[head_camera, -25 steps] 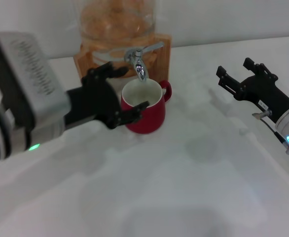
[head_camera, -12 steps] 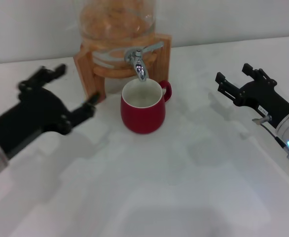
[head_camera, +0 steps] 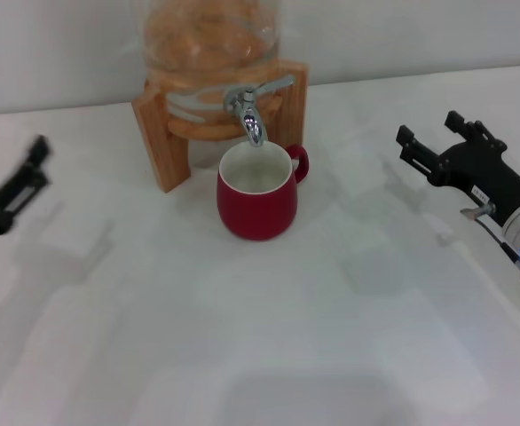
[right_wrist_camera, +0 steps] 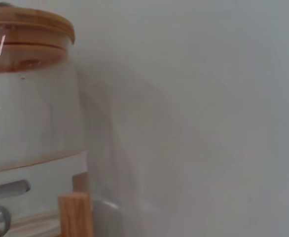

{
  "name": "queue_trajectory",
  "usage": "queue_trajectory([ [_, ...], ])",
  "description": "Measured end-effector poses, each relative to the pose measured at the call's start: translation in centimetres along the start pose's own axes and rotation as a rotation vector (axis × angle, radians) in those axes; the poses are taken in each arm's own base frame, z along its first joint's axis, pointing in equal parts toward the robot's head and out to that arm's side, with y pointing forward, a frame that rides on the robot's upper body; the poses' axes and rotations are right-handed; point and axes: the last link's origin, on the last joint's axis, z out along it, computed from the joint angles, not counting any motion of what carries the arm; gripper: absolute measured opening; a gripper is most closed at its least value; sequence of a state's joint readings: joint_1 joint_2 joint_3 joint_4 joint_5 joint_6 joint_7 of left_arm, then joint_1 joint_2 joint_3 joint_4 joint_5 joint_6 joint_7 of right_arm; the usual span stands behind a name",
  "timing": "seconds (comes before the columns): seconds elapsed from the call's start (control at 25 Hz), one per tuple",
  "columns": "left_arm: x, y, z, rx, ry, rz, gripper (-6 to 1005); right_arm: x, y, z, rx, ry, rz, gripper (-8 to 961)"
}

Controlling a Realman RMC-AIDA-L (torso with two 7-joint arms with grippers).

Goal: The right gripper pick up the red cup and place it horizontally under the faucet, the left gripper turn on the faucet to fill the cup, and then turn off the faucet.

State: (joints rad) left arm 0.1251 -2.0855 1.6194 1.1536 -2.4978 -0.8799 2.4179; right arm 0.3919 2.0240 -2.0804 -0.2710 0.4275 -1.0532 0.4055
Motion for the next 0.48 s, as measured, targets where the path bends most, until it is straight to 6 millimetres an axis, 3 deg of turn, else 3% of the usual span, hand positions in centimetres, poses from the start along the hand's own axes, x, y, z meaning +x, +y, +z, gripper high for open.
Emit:
queue_trajectory([
  [0.28,-1.9,-2.9,-3.3,0.158,0.198,-0.109,840,-1.4,-1.6,0.5,0.067,-0.06,0.001,844],
  [0.48,-2.9,-4.5,-4.6,0.266,0.246,-0.118,840,-2.1,-2.3,0.7,0.108,-0.094,-0.011,844],
])
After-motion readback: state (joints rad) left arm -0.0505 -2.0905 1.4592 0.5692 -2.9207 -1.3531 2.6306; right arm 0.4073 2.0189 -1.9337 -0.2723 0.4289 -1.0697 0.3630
